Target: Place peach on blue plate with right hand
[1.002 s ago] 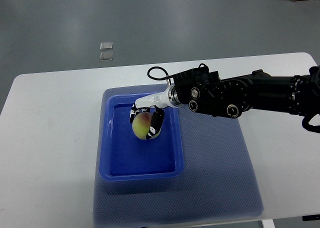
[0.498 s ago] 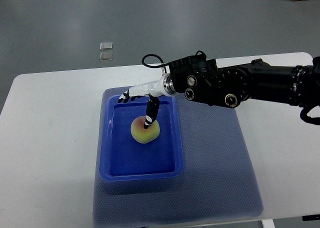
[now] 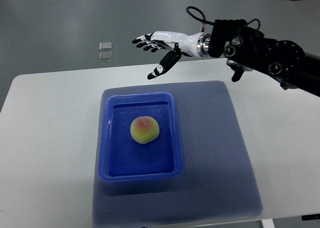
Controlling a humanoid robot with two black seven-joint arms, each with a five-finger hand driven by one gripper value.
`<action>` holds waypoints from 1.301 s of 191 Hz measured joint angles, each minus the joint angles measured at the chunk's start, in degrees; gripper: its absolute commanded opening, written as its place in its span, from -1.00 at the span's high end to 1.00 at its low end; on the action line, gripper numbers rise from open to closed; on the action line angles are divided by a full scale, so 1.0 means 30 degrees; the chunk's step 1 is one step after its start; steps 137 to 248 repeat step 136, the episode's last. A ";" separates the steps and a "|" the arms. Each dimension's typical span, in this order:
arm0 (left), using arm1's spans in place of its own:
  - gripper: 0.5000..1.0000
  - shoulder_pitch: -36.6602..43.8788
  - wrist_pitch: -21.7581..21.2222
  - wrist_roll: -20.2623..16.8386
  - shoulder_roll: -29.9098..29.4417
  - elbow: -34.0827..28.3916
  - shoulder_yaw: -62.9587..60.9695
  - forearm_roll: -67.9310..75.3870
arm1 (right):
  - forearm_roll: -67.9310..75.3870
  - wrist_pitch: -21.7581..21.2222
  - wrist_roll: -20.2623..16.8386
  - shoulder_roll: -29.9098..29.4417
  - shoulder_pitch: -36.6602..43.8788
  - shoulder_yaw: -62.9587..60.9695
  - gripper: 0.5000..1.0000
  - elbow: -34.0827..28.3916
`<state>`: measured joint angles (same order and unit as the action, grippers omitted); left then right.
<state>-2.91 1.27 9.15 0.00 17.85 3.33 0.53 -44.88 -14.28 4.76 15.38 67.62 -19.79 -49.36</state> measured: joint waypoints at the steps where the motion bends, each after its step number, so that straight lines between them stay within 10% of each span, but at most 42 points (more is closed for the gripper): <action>1: -1.00 -0.0004 -0.0001 0.0001 0.0001 0.0001 0.0001 0.0000 | 0.0037 0.0003 0.0037 0.0022 -0.0164 -0.0289 -0.73 0.0000; 68: -1.00 0.0001 -0.0014 -0.0003 0.0000 0.0023 -0.0026 0.0031 | 0.7845 0.0074 0.0720 -0.2184 -0.8380 -1.2828 -0.73 0.0974; 126: -1.00 0.0003 -0.0015 -0.0003 0.0000 0.0040 -0.0010 0.0033 | 1.2275 -0.0141 0.3644 -0.3489 -0.9319 -1.3651 -0.73 0.3341; 248: -1.00 0.0001 -0.0014 -0.0003 0.0000 0.0078 -0.0016 0.0033 | 1.2659 -0.0172 0.3746 -0.3588 -0.9341 -1.3649 -0.73 0.3472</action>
